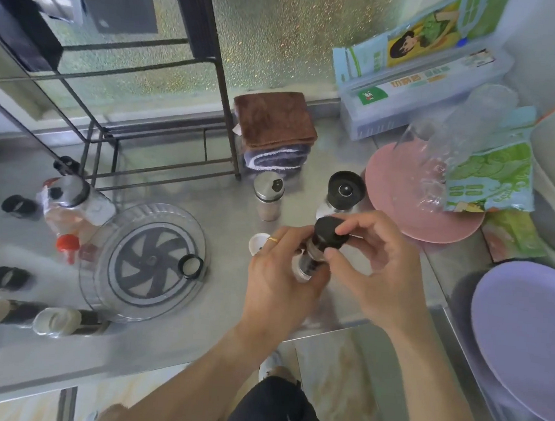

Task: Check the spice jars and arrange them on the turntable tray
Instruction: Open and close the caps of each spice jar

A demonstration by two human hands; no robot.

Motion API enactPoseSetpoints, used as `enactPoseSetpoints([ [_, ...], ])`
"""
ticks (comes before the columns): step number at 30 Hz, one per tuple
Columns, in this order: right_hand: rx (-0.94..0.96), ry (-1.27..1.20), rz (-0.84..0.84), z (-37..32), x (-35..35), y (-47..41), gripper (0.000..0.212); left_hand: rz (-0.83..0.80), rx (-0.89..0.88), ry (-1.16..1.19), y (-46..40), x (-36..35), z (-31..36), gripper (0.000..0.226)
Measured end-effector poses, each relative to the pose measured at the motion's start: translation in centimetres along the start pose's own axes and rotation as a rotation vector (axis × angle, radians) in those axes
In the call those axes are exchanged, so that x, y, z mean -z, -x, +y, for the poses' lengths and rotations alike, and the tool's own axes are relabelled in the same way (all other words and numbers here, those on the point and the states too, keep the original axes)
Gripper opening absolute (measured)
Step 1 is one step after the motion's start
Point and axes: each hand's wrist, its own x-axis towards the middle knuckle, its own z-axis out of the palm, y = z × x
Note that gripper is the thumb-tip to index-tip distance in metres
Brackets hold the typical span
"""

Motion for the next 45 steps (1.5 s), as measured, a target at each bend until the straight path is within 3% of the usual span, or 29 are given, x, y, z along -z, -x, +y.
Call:
enactPoseSetpoints([
  [5,0.08,0.01,-0.062,-1.1,-1.0,0.1,0.037,0.027,0.05,0.271,1.1,2.5,0.0,0.047],
  [9,0.117,0.196,-0.106,-1.8,-2.2,0.5,0.031,0.055,0.051,0.45,2.3,3.5,-1.5,0.04],
  [14,0.13,0.39,-0.22,-1.1,-2.9,0.7,0.036,-0.033,0.049,0.656,3.4,3.7,-4.8,0.03],
  [18,0.18,0.421,-0.353,-0.6,-2.7,1.9,0.042,-0.097,-0.034,0.674,4.1,3.2,-7.6,0.024],
  [22,0.259,0.523,-0.313,0.2,-3.8,4.3,0.028,-0.126,-0.163,0.643,5.9,3.2,-9.7,0.021],
  [24,0.278,0.606,-0.307,0.5,-4.3,6.0,0.03,-0.132,-0.212,0.621,7.6,3.2,-10.5,0.025],
  [31,0.246,0.509,-0.576,-1.7,-3.4,10.1,0.031,-0.228,-0.059,0.824,11.5,4.7,-9.8,0.025],
  [35,0.221,0.526,-0.588,-3.0,-3.4,10.6,0.03,-0.235,-0.024,0.864,11.9,5.1,-8.9,0.033],
  [38,0.233,0.638,-0.501,-3.3,-4.4,10.3,0.018,-0.211,0.002,0.853,12.1,5.2,-8.6,0.033],
  [40,0.254,0.736,-0.46,-3.5,-4.7,10.1,0.023,-0.203,0.022,0.844,12.0,5.2,-8.3,0.041],
  [42,0.27,0.784,-0.495,-3.9,-4.4,9.9,0.022,-0.202,0.04,0.83,11.9,5.4,-8.1,0.047],
  [45,0.23,0.658,-0.607,-4.5,-3.5,9.8,0.027,-0.24,0.069,0.873,11.6,5.8,-7.9,0.035],
])
